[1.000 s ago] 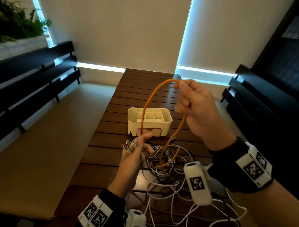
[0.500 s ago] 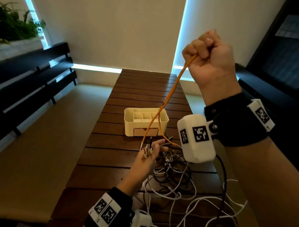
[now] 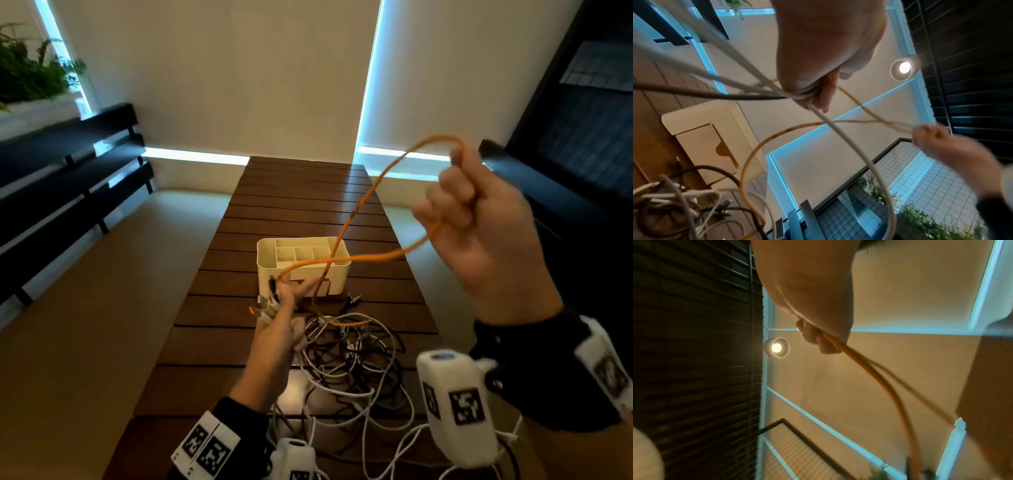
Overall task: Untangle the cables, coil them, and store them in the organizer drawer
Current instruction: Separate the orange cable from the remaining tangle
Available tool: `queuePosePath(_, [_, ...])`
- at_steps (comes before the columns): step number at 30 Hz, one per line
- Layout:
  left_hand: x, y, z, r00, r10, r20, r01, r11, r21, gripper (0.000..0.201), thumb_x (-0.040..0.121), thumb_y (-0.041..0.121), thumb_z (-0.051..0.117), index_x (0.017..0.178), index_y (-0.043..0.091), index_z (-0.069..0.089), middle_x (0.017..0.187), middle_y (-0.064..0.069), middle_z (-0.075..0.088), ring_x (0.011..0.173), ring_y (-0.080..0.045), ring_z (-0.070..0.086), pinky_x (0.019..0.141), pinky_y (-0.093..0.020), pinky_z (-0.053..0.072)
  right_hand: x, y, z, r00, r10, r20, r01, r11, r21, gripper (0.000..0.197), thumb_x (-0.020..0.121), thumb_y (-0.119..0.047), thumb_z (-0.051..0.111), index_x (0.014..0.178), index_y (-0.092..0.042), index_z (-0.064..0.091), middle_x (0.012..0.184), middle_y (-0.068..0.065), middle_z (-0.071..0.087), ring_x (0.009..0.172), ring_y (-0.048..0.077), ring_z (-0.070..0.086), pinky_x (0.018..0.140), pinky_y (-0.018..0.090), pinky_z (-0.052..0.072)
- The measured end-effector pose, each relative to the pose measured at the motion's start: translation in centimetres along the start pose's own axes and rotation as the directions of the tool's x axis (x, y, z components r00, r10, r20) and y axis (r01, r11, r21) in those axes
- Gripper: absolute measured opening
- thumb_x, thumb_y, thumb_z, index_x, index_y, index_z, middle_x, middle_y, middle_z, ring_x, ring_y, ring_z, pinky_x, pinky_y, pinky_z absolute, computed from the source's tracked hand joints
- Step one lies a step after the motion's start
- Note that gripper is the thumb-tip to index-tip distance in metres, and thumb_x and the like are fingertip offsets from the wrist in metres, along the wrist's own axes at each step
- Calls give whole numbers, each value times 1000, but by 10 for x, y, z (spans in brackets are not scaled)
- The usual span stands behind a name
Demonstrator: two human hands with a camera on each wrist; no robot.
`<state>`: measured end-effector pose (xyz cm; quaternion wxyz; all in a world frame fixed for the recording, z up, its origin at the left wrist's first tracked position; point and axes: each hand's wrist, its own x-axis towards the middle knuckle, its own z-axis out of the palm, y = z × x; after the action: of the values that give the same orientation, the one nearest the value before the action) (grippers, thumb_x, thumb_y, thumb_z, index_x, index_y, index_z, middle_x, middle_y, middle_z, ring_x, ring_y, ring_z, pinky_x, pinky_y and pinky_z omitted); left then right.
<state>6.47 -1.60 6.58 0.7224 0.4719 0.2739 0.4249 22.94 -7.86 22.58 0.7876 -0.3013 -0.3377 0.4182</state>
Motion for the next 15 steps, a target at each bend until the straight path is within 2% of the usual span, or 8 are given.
queuePosePath(4, [4, 11, -12, 989, 78, -127, -94, 988, -120, 53, 84, 49, 37, 130, 26, 51, 120, 0, 67, 38, -2, 22, 34, -12, 22, -34, 29, -75, 970, 99, -224, -142, 972, -186, 15, 87, -26, 43, 81, -14, 50, 38, -5, 35, 28, 3, 26, 39, 16, 29])
queuePosePath(5, [5, 14, -15, 984, 94, -154, -116, 983, -139, 52, 85, 47, 37, 130, 24, 50, 119, 0, 68, 38, -2, 21, 35, -12, 22, -43, 36, -91, 956, 137, -261, -192, 961, -199, 16, 81, -28, 50, 81, -13, 50, 38, -4, 35, 27, 3, 26, 37, 17, 28])
queuePosePath(7, [6, 22, -18, 975, 121, -185, -150, 977, -151, 44, 92, 45, 32, 125, 24, 53, 111, 1, 71, 39, -2, 20, 36, -13, 21, -61, 51, -121, 926, 187, -329, -266, 940, -215, 41, 61, -37, 73, 82, -10, 51, 38, -3, 36, 25, 2, 25, 32, 15, 26])
queuePosePath(8, [7, 27, -20, 971, 130, -199, -161, 975, -150, 41, 94, 44, 31, 119, 23, 56, 103, 2, 73, 39, -3, 21, 37, -14, 22, -69, 57, -133, 906, 204, -372, -300, 928, -221, 56, 50, -41, 81, 83, -8, 51, 38, -3, 36, 25, 2, 25, 30, 14, 25])
queuePosePath(9, [7, 31, -21, 967, 139, -212, -174, 973, -152, 39, 95, 44, 31, 110, 22, 59, 90, 2, 72, 40, -3, 23, 38, -15, 22, -77, 63, -145, 877, 213, -430, -338, 910, -239, 63, 48, -43, 84, 87, -5, 51, 39, -3, 37, 25, 2, 24, 28, 13, 25])
queuePosePath(10, [7, 35, -22, 964, 148, -223, -185, 970, -158, 37, 93, 44, 33, 100, 20, 60, 74, 2, 67, 40, -3, 25, 39, -16, 23, -85, 68, -155, 852, 214, -477, -373, 889, -267, 57, 62, -40, 79, 92, -2, 50, 39, -3, 37, 25, 2, 24, 27, 13, 25])
queuePosePath(12, [6, 40, -18, 965, 158, -210, -194, 968, -161, 33, 89, 43, 38, 82, 16, 57, 54, 4, 45, 40, -4, 26, 39, -18, 22, -97, 81, -174, 812, 232, -536, -433, 855, -285, 20, 93, -19, 49, 97, 0, 48, 39, -4, 38, 25, 3, 23, 28, 12, 26])
queuePosePath(15, [2, 31, -6, 983, 135, -125, -154, 976, -154, 31, 88, 40, 42, 74, 15, 54, 48, 6, 33, 39, -5, 23, 37, -18, 19, -107, 94, -180, 772, 288, -566, -483, 845, -229, 18, 98, -10, 34, 84, -6, 46, 37, -4, 38, 24, 4, 23, 32, 11, 28])
